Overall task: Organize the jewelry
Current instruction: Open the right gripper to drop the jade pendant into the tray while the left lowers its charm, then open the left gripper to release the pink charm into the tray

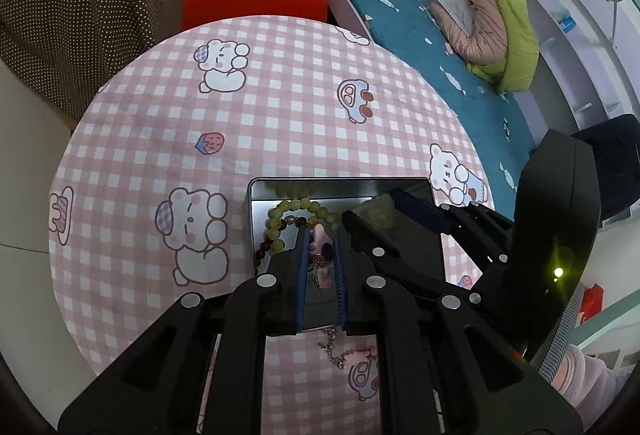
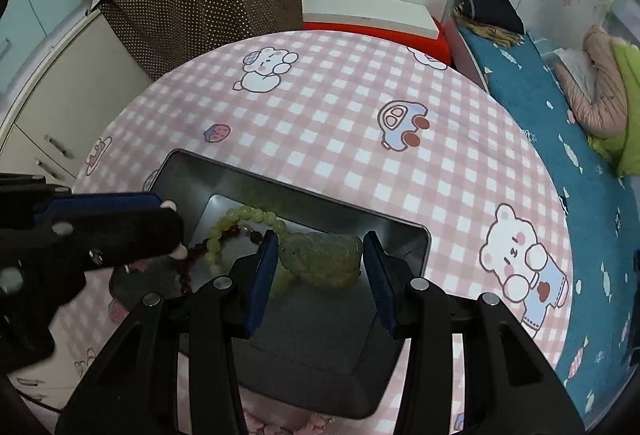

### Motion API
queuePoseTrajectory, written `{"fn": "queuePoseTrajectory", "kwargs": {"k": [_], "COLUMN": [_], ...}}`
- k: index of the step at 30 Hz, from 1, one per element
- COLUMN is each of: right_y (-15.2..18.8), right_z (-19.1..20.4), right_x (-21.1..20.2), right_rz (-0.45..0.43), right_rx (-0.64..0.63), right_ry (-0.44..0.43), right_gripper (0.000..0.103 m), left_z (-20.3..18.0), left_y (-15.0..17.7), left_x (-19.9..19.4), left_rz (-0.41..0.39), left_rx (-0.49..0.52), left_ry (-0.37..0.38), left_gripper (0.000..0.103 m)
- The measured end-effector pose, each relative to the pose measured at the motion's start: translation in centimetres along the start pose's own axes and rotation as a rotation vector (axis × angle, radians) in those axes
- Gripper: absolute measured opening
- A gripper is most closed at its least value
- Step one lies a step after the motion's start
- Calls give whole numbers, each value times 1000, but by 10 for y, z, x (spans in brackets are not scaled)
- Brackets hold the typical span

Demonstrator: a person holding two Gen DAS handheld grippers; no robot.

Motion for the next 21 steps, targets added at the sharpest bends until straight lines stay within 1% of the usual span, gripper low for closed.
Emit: {"fn": "queuePoseTrajectory", "kwargs": {"k": [6,10,12,14,17,21], "right_y": [1,1,3,7,18,36], "right_z": [2,-1,-4,-15,-36,-68], "right_x": [0,-19,-31,-46,-67,-85], "right_rz": [10,-20,-37,-46,-67,-68], "right_rx": [21,19,25,55,142,245], "right_ry": [-35,-62,-67,-51,-18,58], "right_gripper": [43,43,43,43,43,45], "left_z": [1,-2,-6,-10,-22,-45], "left_y": [0,-1,-1,-1,2,11], "left_x": [5,3,3,5,11,27], "left_rz": [10,8,11,22,45,100], "left_rx": [-1,18,29,39,60,113], "left_ry": [1,-1,14,29,64,112], "left_gripper": [12,12,12,12,12,12]}}
Point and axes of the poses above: each gripper's, at about its wrist camera, not at the fingertips, and x roughly the way its jaws point, z to its left, y to its underside, the point moved 6 cm from there along x, roughly the way its jaws point, and after that the axes turned 2 degrees about y, right-handed, at the moved point
